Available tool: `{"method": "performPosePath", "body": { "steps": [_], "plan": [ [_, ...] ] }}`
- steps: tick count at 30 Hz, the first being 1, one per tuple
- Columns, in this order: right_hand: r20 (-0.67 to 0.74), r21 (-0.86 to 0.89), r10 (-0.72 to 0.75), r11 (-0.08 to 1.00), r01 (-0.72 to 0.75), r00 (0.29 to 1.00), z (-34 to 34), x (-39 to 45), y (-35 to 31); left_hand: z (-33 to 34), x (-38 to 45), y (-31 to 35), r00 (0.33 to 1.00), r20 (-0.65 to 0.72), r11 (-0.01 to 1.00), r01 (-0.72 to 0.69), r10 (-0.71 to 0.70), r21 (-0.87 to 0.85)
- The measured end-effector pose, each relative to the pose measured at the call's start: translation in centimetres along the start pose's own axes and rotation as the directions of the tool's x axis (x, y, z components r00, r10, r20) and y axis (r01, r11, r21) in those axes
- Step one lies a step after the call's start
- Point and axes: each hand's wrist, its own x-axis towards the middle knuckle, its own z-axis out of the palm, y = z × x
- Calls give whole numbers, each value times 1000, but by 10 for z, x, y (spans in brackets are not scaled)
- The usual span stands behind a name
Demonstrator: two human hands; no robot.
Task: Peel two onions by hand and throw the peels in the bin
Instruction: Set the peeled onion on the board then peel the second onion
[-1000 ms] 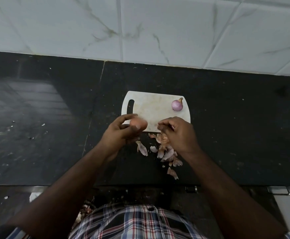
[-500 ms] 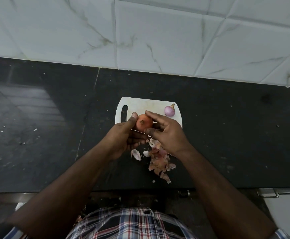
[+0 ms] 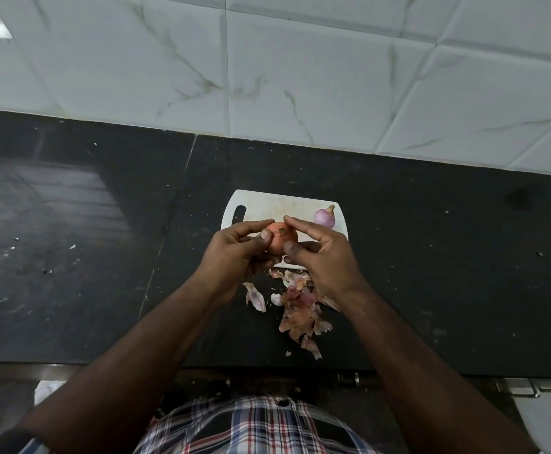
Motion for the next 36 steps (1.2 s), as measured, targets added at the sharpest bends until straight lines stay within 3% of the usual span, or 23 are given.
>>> {"method": "performPosePath", "body": {
  "steps": [6, 11, 16, 20, 36],
  "plan": [
    [-39, 26, 27, 999, -26, 999, -3, 0, -4, 7, 3, -2, 999, -28, 997, -41, 43, 64],
    [-104, 72, 29, 997, -21, 994, -6, 5, -9, 8, 2, -1, 994, 101, 999, 31, -29, -15],
    [-218, -152, -103, 986, 70, 971, -7, 14, -8, 15, 7, 0, 996, 85, 999, 25, -21, -42],
    [-256, -233, -156, 968, 96, 954, -8, 16, -11, 18, 9, 2, 996, 85, 996, 40, -33, -85],
    [-158, -279, -188, 950, 139, 969, -11, 22, -17, 7, 16, -1, 981, 167, 984, 123, -101, -127]
  ]
}}
